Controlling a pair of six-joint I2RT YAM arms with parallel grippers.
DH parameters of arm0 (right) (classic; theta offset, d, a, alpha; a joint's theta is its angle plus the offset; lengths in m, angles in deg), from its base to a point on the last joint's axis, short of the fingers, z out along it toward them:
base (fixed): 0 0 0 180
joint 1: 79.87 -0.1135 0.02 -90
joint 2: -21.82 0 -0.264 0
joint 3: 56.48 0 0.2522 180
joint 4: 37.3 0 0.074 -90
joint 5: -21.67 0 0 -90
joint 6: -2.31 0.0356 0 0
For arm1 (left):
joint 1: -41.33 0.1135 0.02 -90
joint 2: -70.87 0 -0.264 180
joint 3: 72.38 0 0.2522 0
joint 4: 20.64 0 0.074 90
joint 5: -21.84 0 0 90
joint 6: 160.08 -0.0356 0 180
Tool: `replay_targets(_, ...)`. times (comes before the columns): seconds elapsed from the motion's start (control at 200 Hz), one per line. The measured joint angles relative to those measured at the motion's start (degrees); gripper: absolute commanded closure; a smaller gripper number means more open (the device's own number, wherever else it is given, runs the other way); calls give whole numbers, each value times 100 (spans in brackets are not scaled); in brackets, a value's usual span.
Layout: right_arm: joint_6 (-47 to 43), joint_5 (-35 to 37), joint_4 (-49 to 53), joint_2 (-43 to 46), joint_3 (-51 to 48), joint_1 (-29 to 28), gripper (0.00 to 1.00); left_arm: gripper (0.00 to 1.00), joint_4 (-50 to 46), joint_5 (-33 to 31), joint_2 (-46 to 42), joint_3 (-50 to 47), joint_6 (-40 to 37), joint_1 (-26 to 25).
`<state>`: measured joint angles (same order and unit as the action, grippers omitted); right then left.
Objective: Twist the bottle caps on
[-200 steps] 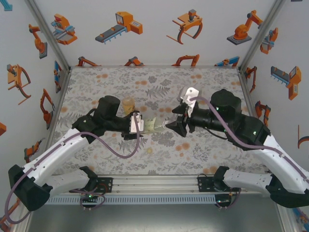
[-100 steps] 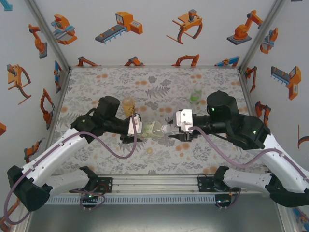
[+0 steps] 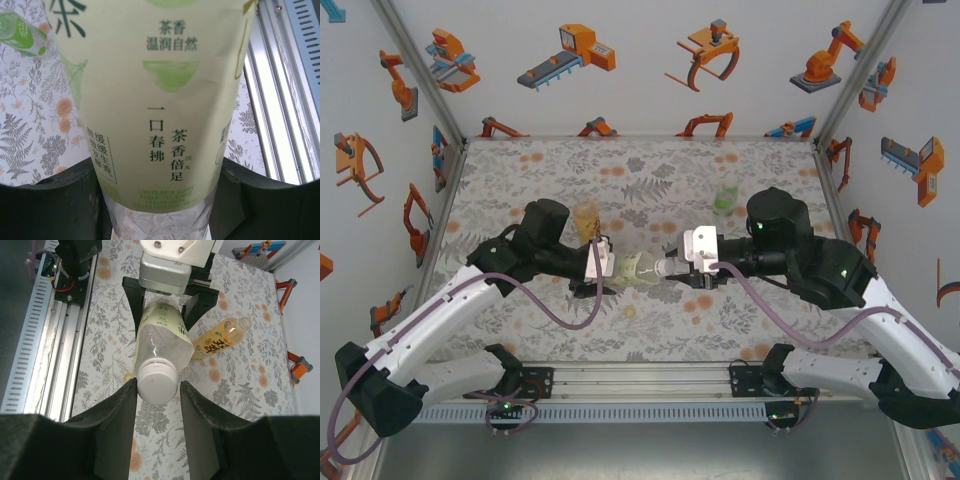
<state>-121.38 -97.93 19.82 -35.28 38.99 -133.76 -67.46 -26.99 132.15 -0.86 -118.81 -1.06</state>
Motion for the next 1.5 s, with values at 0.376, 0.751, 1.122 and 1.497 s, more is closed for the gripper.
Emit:
replay_targets(0.376,612,149,-234,48,-201,-15,100,100,-116,-111,0,0,13,0)
replay_targets(0.751,5742,2549,-1416,415,-1384,-26,100,100,535,-1252,0,-284,192,0)
replay_targets(1.122,10622,4039,-1679,728,-2455,-24,100,100,671,-1755,208,-393,192,-33)
replay_targets(1.497,9193,4103,-1427,632,-1784,-31,47,100,966,-1440,63,-400,234,-79)
